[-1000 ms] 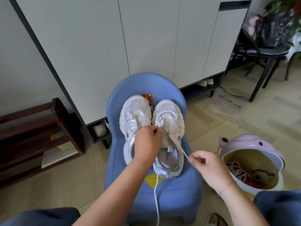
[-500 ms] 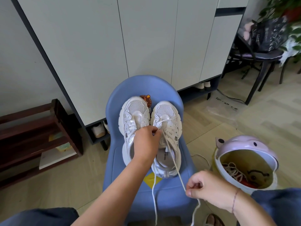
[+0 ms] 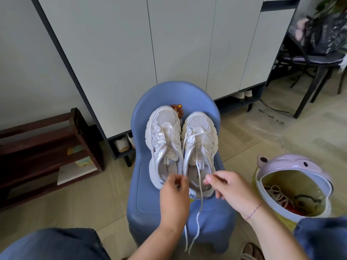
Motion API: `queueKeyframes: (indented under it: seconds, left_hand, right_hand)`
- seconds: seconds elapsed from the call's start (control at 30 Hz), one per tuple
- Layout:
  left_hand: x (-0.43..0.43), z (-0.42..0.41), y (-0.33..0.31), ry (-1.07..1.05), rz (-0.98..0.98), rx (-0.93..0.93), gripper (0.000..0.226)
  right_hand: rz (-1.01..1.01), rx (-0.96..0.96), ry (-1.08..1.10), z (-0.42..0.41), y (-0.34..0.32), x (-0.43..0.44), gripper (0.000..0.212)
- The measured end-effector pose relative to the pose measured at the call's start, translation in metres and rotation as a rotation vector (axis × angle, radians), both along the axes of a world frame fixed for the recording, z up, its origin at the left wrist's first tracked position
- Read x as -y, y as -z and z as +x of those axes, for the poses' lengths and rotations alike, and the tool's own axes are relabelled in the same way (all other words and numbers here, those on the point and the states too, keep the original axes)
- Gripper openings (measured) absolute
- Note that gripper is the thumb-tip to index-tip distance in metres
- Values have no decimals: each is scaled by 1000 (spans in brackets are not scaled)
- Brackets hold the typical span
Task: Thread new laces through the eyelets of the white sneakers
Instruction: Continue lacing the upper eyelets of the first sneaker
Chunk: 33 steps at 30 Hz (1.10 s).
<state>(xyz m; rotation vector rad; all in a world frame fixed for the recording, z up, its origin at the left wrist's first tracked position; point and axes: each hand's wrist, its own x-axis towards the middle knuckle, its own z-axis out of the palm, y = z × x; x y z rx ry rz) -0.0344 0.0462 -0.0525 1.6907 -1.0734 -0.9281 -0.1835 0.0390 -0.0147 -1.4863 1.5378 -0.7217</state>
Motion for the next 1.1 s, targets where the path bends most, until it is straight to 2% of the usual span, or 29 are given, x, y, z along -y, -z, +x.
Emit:
queueKeyframes:
  seconds: [0.17,0.37,0.57,0.67,0.77,0.93,1.03,1.1]
  left_hand:
    - [-14,10,20,-17,135,-91,17]
    - [-18,16,38,19,227,-73,16]
    - [-12,14,49,213,335,32,11]
    - [-14,19,40,277,349,59,19]
    - [-22,21,15,321,301,-85,24]
    - [-21,16,-39,358,225,-473,20]
    - [-6,12,-64,325,137,-566,14]
    - [7,9,-81,311,55,-565,15]
  right_hand:
    - [36,78,22,3,7,-4,27]
    - [52,107,43,7,13,-14,27]
    - [91,149,54,9,21,-20,26]
    - [85,151,41,9,21,-24,25]
    - [77,148,-61,10,17,-29,9]
    - [185,230,-327,19,17,-38,18]
    - [195,232,-388,20,15,-40,5]
    - [198,219,-372,14,12,-41,8]
